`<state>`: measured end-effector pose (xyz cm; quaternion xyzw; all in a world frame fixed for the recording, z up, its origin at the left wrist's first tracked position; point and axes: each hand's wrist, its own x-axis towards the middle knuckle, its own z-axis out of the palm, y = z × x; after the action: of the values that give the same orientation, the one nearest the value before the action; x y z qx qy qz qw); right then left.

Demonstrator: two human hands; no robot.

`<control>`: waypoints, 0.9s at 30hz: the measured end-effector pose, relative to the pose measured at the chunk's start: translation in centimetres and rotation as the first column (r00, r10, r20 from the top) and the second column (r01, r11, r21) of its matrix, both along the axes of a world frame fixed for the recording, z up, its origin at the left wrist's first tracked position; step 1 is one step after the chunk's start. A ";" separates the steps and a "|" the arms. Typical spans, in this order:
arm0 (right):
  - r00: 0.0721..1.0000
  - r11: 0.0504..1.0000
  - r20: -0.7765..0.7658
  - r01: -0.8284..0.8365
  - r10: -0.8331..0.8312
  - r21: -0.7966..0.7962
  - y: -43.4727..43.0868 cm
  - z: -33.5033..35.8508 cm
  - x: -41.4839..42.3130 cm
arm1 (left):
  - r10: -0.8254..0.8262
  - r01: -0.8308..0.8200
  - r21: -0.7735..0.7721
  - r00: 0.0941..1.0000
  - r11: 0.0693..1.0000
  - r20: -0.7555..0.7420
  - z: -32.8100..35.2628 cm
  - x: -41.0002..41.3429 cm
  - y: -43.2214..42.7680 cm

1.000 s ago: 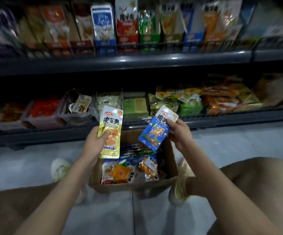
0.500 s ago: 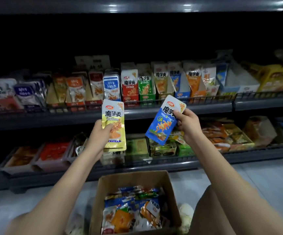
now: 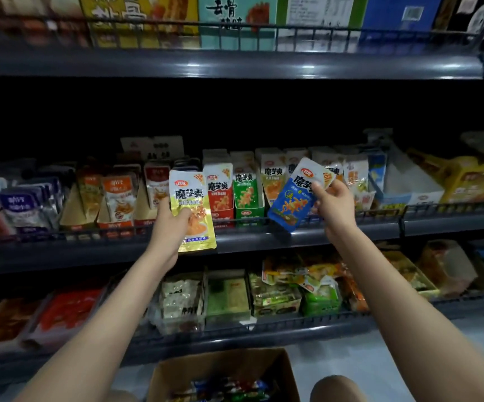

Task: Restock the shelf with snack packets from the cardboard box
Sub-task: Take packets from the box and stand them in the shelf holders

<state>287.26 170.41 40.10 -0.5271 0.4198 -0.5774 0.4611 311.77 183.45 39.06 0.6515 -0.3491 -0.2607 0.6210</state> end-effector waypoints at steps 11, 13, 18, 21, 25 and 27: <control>0.975 0.967 -0.123 0.160 -0.187 -0.200 -11.1 0.8 -1.3 | -0.091 0.092 -0.081 0.996 0.992 0.015 2.2 -2.2 -10.1; 0.963 0.956 -0.138 0.200 -0.232 -0.213 -12.6 0.8 -1.2 | -0.117 0.118 -0.092 0.993 0.989 0.017 2.4 -2.6 -11.6; 0.933 0.937 -0.214 0.228 -0.288 -0.264 -15.5 0.7 -1.5 | -0.121 0.126 -0.077 0.991 0.989 0.060 2.3 -2.7 -14.3; 0.918 0.942 -0.305 0.160 -0.252 -0.295 -16.7 0.2 -1.4 | -0.135 0.139 -0.060 0.988 0.988 0.078 1.9 -2.6 -15.4; 0.865 0.968 -0.484 0.008 -0.133 -0.252 -18.0 -0.9 -1.0 | -0.144 0.146 -0.071 0.989 0.987 0.037 1.4 -2.8 -16.3; 0.829 0.973 -0.547 -0.016 -0.117 -0.231 -18.2 -1.2 -0.5 | -0.136 0.131 -0.072 0.987 0.989 -0.082 1.3 -3.0 -16.9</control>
<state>286.73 152.23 38.90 -0.7100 0.4811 -0.4546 0.2402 308.78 166.59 40.37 0.5939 -0.3732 -0.3181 0.6378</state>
